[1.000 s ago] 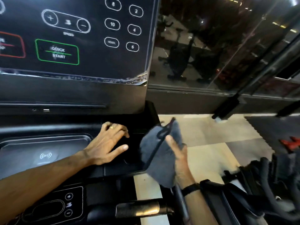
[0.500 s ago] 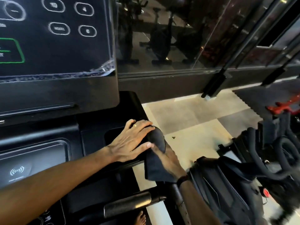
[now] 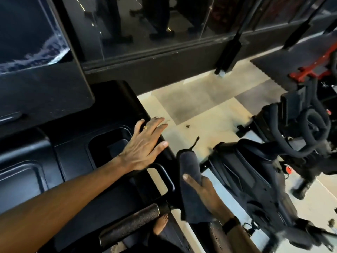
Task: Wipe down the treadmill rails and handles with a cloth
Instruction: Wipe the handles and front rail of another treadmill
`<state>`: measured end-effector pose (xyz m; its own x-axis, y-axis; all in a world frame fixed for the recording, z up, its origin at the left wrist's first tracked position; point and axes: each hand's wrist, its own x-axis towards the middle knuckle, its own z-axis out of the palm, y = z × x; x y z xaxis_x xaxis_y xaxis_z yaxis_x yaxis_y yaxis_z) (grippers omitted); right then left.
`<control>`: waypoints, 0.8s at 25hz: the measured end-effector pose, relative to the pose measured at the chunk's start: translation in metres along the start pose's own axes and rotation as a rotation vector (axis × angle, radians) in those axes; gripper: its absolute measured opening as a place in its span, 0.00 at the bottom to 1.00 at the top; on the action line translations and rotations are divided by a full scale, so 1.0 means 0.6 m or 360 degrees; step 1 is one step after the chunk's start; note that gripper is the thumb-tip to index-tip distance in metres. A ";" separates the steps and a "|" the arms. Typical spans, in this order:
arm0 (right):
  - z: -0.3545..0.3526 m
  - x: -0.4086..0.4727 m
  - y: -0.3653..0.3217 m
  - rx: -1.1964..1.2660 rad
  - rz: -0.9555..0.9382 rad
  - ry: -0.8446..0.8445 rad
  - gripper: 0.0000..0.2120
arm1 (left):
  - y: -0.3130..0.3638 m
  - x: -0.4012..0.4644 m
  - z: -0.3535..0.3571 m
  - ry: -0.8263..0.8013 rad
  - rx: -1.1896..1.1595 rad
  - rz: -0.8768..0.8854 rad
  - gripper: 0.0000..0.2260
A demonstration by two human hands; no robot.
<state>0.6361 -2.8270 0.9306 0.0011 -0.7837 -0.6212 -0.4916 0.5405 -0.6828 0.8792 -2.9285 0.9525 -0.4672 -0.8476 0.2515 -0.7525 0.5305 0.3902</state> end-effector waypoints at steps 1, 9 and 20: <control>0.016 -0.026 -0.005 -0.0252 -0.0151 0.0043 0.48 | -0.001 0.002 0.002 0.0006 -0.0018 -0.0005 0.31; 0.078 0.055 -0.150 -0.0410 -0.0223 0.0376 0.35 | -0.002 0.006 0.005 0.0011 0.0022 -0.0067 0.31; -0.009 0.064 -0.008 0.0461 0.0209 -0.0158 0.32 | 0.004 0.002 0.000 -0.0001 0.0104 -0.0009 0.31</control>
<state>0.6338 -2.8612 0.9119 0.0459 -0.6755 -0.7359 -0.2253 0.7107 -0.6665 0.8770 -2.9280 0.9540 -0.4629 -0.8507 0.2491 -0.7838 0.5241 0.3332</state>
